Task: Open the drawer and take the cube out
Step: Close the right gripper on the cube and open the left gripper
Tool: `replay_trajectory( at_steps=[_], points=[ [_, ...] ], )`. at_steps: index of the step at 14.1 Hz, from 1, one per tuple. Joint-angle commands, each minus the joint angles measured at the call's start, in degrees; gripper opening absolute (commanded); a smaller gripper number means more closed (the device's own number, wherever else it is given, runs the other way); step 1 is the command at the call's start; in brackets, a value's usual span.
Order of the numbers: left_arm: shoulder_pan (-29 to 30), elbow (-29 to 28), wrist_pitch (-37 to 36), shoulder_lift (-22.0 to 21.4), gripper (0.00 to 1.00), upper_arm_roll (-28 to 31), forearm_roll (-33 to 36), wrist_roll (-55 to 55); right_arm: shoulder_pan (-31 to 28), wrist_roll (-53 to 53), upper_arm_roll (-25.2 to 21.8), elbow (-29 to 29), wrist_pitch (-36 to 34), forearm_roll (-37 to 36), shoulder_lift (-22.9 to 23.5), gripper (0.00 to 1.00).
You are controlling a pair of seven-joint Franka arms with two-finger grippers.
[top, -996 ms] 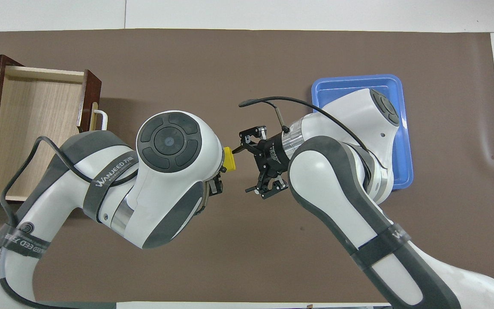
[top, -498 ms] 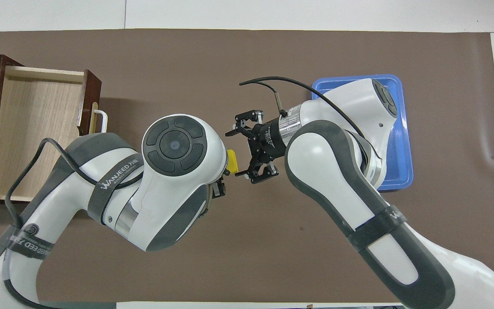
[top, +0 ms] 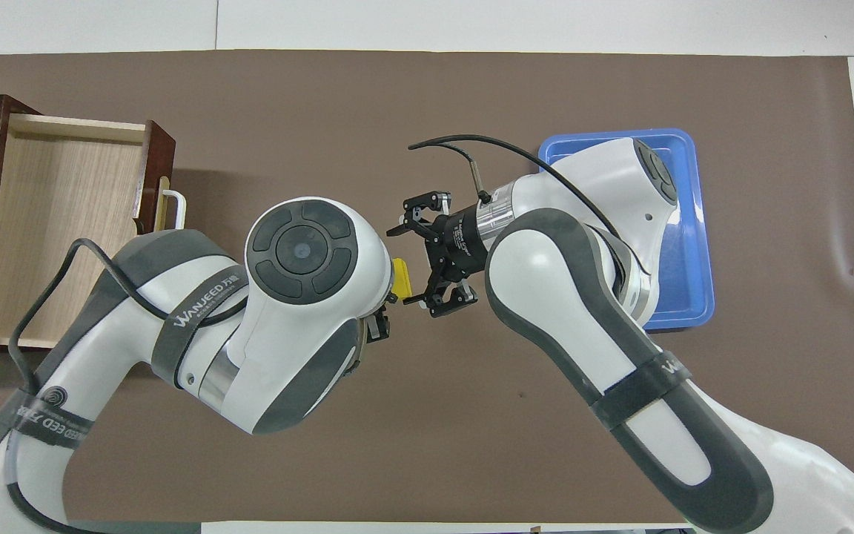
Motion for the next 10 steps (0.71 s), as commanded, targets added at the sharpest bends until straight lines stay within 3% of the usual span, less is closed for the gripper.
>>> replay_trajectory(
  at_steps=[1,10],
  points=[
    [-0.96,-1.22,0.43,-1.15,0.0,1.02,-0.64,0.78,1.53,0.67,0.1,0.32,1.15,1.22,0.28,1.0],
    [-0.96,-1.57,0.17,-1.23,0.0,1.02,-0.64,0.78,1.0,0.58,0.1,-0.29,1.76,1.22,0.28,1.0]
  ],
)
